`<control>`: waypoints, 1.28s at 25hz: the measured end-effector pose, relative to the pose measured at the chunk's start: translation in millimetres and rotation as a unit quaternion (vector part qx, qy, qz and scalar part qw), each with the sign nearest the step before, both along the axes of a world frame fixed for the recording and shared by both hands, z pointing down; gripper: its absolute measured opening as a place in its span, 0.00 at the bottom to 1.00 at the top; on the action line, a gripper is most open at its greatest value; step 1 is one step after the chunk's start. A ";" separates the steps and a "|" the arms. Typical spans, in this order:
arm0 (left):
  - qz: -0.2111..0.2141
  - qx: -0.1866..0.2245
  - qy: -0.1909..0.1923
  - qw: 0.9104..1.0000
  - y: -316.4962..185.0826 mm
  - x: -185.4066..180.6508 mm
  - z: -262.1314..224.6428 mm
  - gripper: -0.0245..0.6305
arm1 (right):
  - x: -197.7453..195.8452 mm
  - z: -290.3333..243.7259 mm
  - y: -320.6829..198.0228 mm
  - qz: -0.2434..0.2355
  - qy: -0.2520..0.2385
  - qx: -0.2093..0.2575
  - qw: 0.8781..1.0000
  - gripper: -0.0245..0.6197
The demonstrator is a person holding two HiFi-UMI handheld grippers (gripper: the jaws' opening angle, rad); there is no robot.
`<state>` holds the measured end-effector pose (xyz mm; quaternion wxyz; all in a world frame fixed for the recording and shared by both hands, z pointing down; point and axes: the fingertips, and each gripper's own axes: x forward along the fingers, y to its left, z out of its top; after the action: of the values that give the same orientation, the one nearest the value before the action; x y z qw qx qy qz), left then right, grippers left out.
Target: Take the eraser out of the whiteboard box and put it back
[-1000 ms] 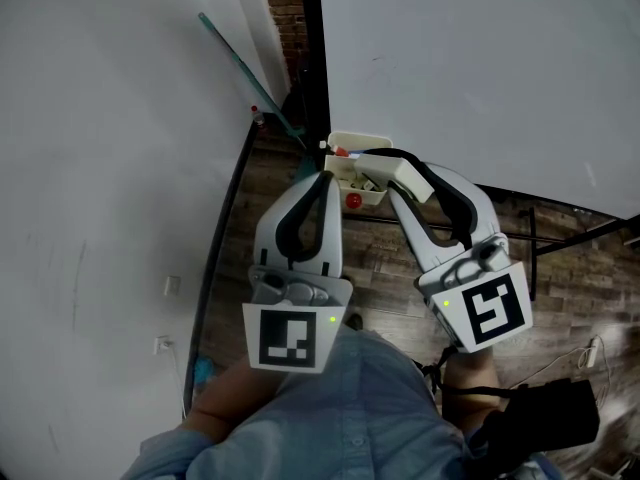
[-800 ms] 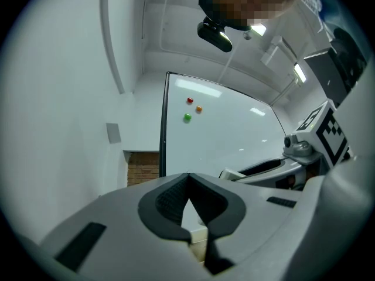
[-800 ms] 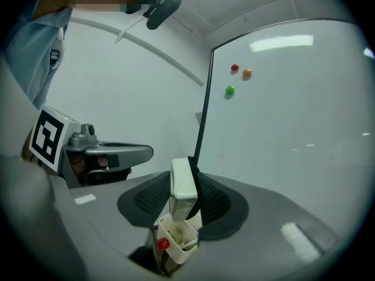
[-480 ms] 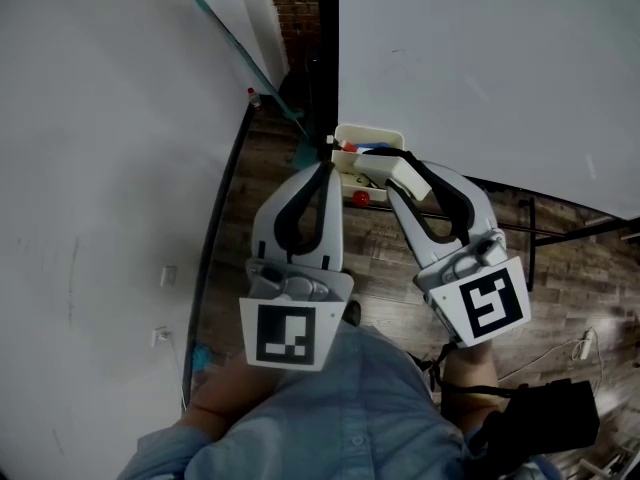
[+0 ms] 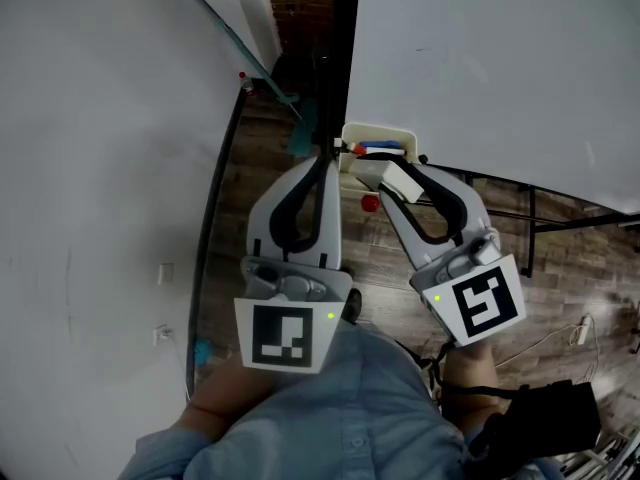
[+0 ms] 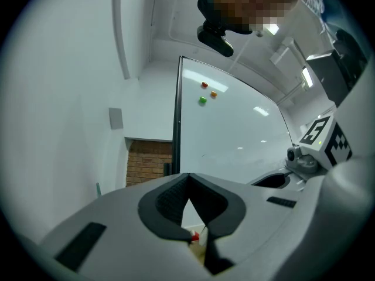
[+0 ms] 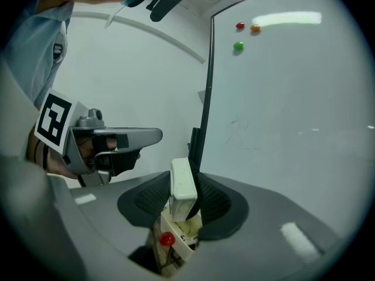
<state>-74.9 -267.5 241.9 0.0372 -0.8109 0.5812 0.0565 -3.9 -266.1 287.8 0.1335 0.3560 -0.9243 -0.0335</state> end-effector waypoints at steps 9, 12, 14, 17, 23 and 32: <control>0.009 -0.021 0.001 1.000 -21.5 -13.6 15.0 0.04 | -13.2 30.2 -14.3 0.003 0.031 -0.034 0.999 0.25; 0.011 -0.029 0.003 1.000 -26.2 -17.0 20.2 0.04 | -17.8 39.2 -18.1 0.002 0.036 -0.042 0.998 0.25; 0.013 -0.034 -0.001 0.999 -28.9 -18.9 23.3 0.04 | -20.4 45.3 -20.2 0.004 0.042 -0.050 0.998 0.25; 0.017 -0.037 -0.003 0.999 -34.0 -22.3 27.0 0.04 | -22.2 52.0 -24.0 0.008 0.049 -0.058 0.997 0.25; 0.023 -0.044 0.002 0.999 -42.1 -25.8 34.7 0.04 | -25.0 67.9 -29.1 0.011 0.063 -0.078 0.995 0.26; 0.026 -0.056 -0.001 0.998 -50.8 -28.6 44.7 0.04 | -29.9 93.8 -34.4 0.003 0.094 -0.108 0.990 0.27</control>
<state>-103.5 -318.3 286.6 -0.0094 -0.8267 0.5620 0.0243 -33.8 -300.6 381.6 0.2575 0.3376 -0.9047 0.0342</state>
